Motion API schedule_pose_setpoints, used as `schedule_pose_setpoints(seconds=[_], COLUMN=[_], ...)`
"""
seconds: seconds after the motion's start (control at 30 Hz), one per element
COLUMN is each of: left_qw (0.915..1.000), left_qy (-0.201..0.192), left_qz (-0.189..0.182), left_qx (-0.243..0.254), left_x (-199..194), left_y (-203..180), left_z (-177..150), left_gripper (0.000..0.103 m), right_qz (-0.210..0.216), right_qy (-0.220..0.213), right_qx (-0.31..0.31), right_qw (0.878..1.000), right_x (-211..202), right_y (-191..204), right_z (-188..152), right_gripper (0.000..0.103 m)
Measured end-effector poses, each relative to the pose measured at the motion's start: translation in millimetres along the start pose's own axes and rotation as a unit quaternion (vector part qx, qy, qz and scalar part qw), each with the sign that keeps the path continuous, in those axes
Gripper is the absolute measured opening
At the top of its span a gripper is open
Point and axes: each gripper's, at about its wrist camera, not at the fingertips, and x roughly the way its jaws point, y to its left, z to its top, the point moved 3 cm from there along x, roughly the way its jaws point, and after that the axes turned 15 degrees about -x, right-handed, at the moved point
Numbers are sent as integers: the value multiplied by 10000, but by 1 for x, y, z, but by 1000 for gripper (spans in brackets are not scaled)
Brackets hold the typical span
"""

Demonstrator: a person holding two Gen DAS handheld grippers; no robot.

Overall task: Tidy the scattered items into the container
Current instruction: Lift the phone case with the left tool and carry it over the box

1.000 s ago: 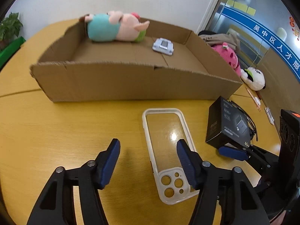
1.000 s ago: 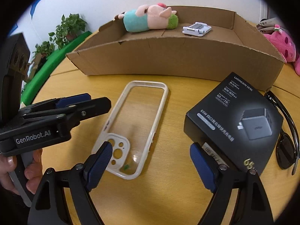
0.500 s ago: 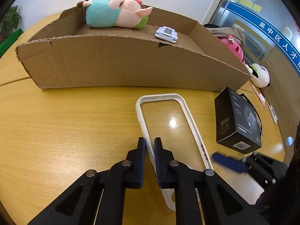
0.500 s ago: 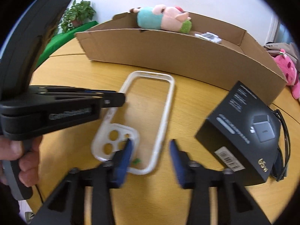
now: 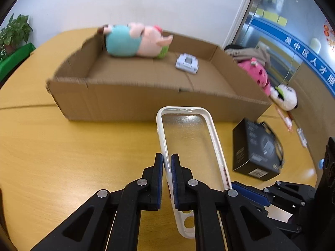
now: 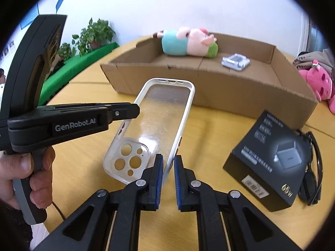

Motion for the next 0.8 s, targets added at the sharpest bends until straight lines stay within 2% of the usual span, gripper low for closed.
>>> schedule_pose_setpoints(seconds=[0.2,0.53,0.8], left_qw=[9992,9960,9947], left_qy=[-385,-866,-1015], left_qz=[-83,-175,-58], left_qx=[79,143,184], left_x=[-32,-71,-73], left_y=[-8,-14,-3], left_z=[28,99,161], left_gripper=[7,6,6], right_qz=[3,14,177], right_qy=[-242,-723,-772], right_qx=[-53,-102,-123], right_qw=[9997,9973,9968], right_x=[-11,-34,-14], right_y=[-1,-11,-18], right_z=[32,108,165], right_gripper=[10,10,10])
